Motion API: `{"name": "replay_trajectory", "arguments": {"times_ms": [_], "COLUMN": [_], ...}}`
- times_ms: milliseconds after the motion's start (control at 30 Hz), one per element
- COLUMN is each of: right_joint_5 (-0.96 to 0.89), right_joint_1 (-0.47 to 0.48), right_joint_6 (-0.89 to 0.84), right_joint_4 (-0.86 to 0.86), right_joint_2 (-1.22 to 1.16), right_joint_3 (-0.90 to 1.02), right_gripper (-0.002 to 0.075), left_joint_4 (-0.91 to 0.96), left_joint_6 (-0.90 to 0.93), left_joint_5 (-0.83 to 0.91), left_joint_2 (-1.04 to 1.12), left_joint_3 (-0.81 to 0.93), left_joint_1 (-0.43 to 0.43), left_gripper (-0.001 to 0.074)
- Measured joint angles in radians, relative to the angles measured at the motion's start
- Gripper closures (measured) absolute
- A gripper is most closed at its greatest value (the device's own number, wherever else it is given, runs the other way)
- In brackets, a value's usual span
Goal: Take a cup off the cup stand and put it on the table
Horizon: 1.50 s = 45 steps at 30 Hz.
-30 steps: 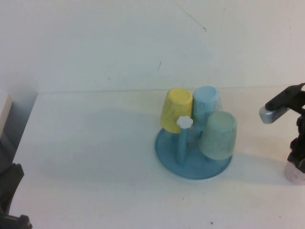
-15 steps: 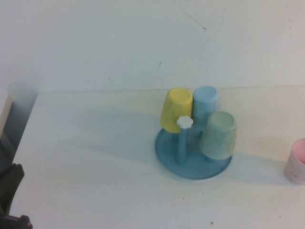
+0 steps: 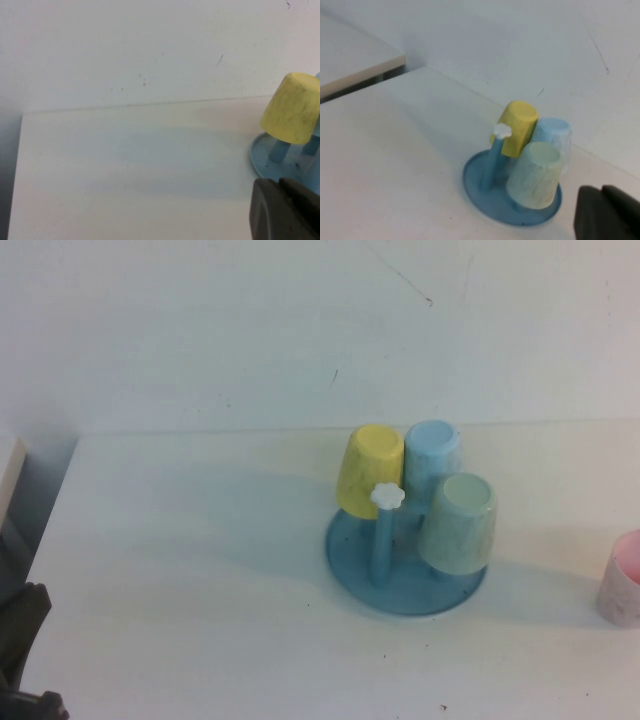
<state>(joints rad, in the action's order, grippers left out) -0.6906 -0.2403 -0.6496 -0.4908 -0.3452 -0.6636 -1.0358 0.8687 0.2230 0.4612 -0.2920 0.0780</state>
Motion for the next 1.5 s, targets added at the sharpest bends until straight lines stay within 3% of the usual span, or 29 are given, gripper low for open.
{"name": "replay_trajectory", "arguments": {"times_ms": [233,567,833,967,1167,1400,1500], "right_joint_5": [-0.160,-0.152,-0.141,0.001,0.491,0.559,0.559], "right_joint_1": [0.000,0.000,0.000,0.000,0.045,0.236,0.276], "right_joint_6": [0.079,0.083,0.083,0.122,0.230,0.286,0.301], "right_joint_4": [0.062,0.289,0.321,0.329,0.362,0.378,0.378], "right_joint_2": [0.021,0.101,0.131,0.146,0.227,0.320,0.343], "right_joint_3": [0.002,0.002,0.098,0.218,0.459,0.618,0.673], "right_gripper": [0.0727,0.0727,0.0727,0.0727,0.0727,0.0727,0.0727], "left_joint_4": [0.000,0.000,0.000,0.000,0.002,0.004,0.004], "left_joint_6": [0.000,0.000,0.000,0.000,0.000,0.000,0.000], "left_joint_5": [0.012,0.085,0.177,0.220,0.269,0.318,0.336], "left_joint_2": [0.000,0.000,0.000,0.000,0.000,0.000,0.000], "left_joint_3": [0.000,0.000,0.000,0.000,0.000,0.000,0.000], "left_joint_1": [0.000,0.000,0.000,0.000,0.000,0.000,0.000], "left_gripper": [0.0736,0.0736,0.0736,0.0736,0.0736,0.0737,0.0737]}}
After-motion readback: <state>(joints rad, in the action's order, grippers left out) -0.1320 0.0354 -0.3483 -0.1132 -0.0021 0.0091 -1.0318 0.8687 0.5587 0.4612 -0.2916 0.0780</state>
